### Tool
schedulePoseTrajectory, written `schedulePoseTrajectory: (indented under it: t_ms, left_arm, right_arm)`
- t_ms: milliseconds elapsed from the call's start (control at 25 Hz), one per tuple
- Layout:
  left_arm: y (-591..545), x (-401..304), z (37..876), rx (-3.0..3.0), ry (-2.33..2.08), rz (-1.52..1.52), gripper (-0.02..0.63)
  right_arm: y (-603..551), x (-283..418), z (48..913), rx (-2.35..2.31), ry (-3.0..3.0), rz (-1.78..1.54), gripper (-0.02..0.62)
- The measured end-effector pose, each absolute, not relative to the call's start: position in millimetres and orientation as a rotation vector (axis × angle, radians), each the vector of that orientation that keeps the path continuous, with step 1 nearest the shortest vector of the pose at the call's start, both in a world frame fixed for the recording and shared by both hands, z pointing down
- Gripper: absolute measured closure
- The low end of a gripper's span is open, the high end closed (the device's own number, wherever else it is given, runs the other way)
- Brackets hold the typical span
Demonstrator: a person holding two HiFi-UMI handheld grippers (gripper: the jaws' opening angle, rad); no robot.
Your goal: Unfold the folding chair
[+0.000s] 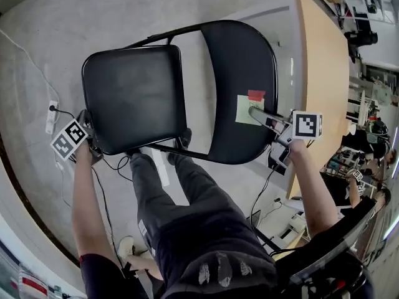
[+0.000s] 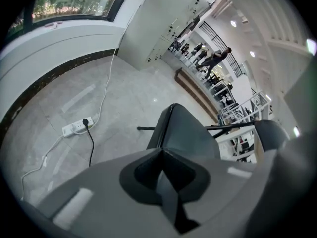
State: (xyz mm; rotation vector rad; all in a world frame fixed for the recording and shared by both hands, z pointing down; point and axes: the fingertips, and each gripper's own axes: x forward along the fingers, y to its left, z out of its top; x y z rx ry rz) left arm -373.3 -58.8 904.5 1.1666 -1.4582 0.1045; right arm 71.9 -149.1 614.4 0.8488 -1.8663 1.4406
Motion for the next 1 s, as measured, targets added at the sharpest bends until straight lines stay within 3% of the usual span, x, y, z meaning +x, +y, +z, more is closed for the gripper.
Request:
schedulePoseTrajectory:
  t_ms: [280, 320, 400, 520, 600, 760, 1000]
  left_arm:
    - [-69.0, -370.7, 836.2, 1.244, -1.458, 0.145, 0.606]
    - [-69.5, -370.7, 822.5, 1.254, -1.461, 0.147, 0.606]
    - [-72.2, -372.4, 794.6, 1.280, -1.470, 0.151, 0.606]
    - [-88.8, -387.7, 749.8, 1.338, -1.509, 0.159, 0.606]
    - [-92.4, -394.2, 720.5, 1.362, -1.532, 0.161, 0.606]
    - [-69.8, -395.0, 673.5, 1.351, -1.550, 0.125, 0.606]
    - [-98.6, -374.6, 585.2, 1.520, -1.611, 0.070, 0.606]
  right_arm:
    - [-146.4, 82.4, 615.9, 0.875, -1.818, 1.445, 0.525]
    - [-143.8, 83.7, 617.9, 0.863, -1.805, 1.432, 0.500]
    - [-137.3, 86.7, 626.2, 0.837, -1.765, 1.389, 0.369]
    - [-147.2, 82.9, 635.6, 0.852, -1.772, 1.332, 0.249]
    - [-153.7, 83.7, 628.8, 0.885, -1.796, 1.319, 0.204]
    - [-146.1, 98.8, 597.3, 0.948, -1.831, 1.259, 0.162]
    - [-175.1, 119.8, 529.1, 1.087, -2.077, 1.182, 0.155]
